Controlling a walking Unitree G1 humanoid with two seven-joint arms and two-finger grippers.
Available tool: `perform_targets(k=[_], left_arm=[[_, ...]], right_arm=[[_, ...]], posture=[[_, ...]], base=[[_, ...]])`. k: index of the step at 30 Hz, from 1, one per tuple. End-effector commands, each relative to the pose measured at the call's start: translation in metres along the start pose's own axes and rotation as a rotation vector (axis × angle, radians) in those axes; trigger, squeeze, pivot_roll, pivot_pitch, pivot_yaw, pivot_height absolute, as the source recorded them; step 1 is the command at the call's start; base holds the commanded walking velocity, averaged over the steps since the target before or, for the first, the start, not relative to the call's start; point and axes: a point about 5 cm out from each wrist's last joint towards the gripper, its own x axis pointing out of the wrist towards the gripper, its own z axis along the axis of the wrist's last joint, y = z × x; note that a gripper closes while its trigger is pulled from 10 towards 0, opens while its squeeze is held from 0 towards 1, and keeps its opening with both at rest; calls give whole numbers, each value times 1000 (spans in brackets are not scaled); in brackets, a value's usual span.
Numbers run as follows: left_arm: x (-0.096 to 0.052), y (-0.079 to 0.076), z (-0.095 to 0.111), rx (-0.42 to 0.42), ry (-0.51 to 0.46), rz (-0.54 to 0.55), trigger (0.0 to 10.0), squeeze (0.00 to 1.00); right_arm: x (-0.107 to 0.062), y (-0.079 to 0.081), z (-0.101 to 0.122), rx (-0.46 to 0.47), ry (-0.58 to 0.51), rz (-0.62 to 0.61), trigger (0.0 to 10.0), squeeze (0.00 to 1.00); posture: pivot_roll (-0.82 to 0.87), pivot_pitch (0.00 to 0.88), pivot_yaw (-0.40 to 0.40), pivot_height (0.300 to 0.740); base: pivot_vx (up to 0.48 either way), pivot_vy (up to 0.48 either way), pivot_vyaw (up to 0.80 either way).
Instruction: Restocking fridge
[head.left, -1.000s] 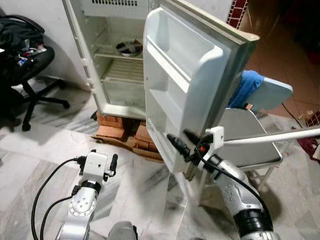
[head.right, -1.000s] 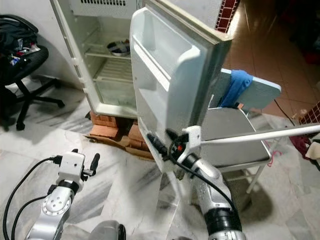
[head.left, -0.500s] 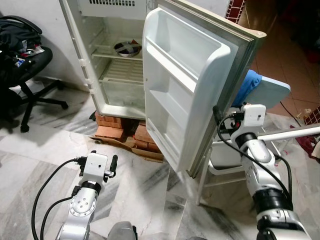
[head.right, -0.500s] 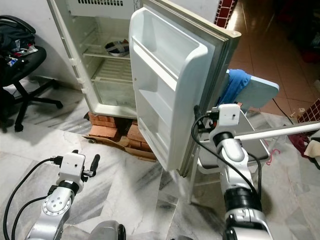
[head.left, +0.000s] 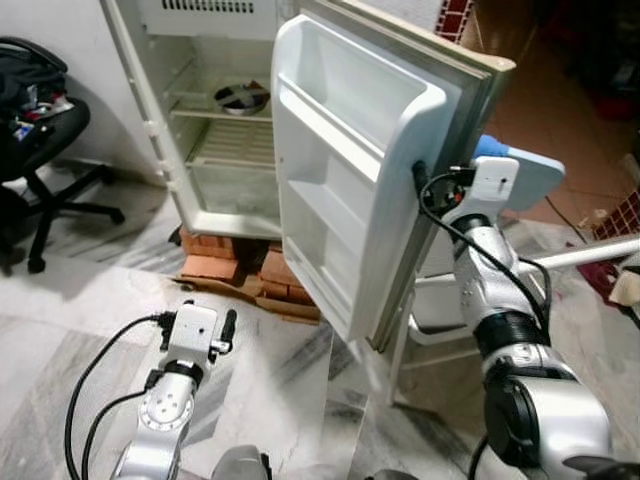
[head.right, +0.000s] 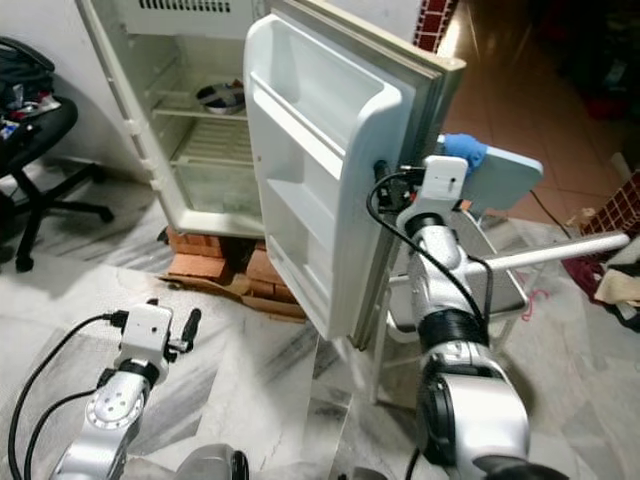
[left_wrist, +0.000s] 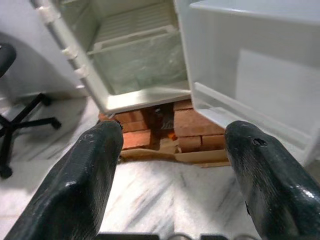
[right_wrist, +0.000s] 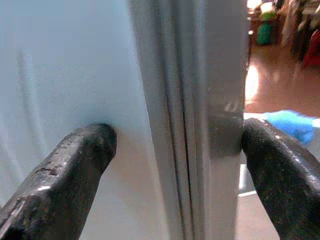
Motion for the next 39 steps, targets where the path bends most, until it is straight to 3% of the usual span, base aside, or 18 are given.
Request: perform_targets(k=[1, 2, 4, 5, 8, 9, 13, 15, 18, 21, 27, 32, 39], left_arm=[[0, 0, 0, 10, 8, -6, 10000, 0], [-1, 0, -1, 9, 8, -3, 10000, 0], [-1, 0, -1, 7, 10, -2, 10000, 0], [-1, 0, -1, 7, 10, -2, 10000, 0], [-1, 0, -4, 2, 23, -5, 10000, 0], [-1, 0, -4, 2, 24, -7, 10000, 0], [0, -1, -3, 7, 22, -20, 10000, 0], [1, -1, -4, 6, 23, -24, 10000, 0], [1, -1, -3, 5, 21, -24, 10000, 0], [2, 2, -2, -24, 17, -2, 10000, 0], [1, 4, -1, -43, 5, 8, 10000, 0], [1, 4, -1, -51, -2, 14, 10000, 0], [2, 5, 7, -64, -47, 35, 10000, 0]], right_arm=[[11, 27, 17, 145, -47, 189, 10000, 0], [8, 40, 18, 304, -37, 347, 10000, 0], [-4, 52, 22, 427, -31, 551, 10000, 0], [-4, 52, 22, 427, -31, 551, 10000, 0], [-34, 53, 21, 503, 18, 808, 10000, 0], [-36, 51, 20, 506, 26, 813, 10000, 0], [-41, 32, 6, 478, 75, 732, 10000, 0], [-48, 14, -11, 451, 127, 633, 10000, 0], [-52, 11, -16, 423, 149, 603, 10000, 0], [-60, 4, -33, 303, 195, 455, 10000, 0], [-72, 13, -54, 155, 197, 330, 10000, 0], [-76, 16, -58, 80, 177, 273, 10000, 0], [-80, 8, -59, 2, 146, 135, 10000, 0]], posture=[[140, 0, 0, 740], [139, 0, -1, 740], [138, 0, -2, 740], [138, 0, -2, 740], [126, 0, 3, 740], [125, 0, 4, 740], [118, 0, 9, 740], [113, 0, 13, 740], [112, 0, 15, 740], [115, 0, 11, 740], [120, 0, 2, 740], [117, 0, 2, 740], [109, 0, 3, 740]], base=[[0, 0, 0], [0, 0, 0], [0, 0, 0], [0, 0, 0], [0, 0, 0], [0, 0, 0], [0, 0, 0], [0, 0, 0], [0, 0, 0], [0, 0, 0], [0, 400, 0], [0, 478, 0], [0, 476, 0]])
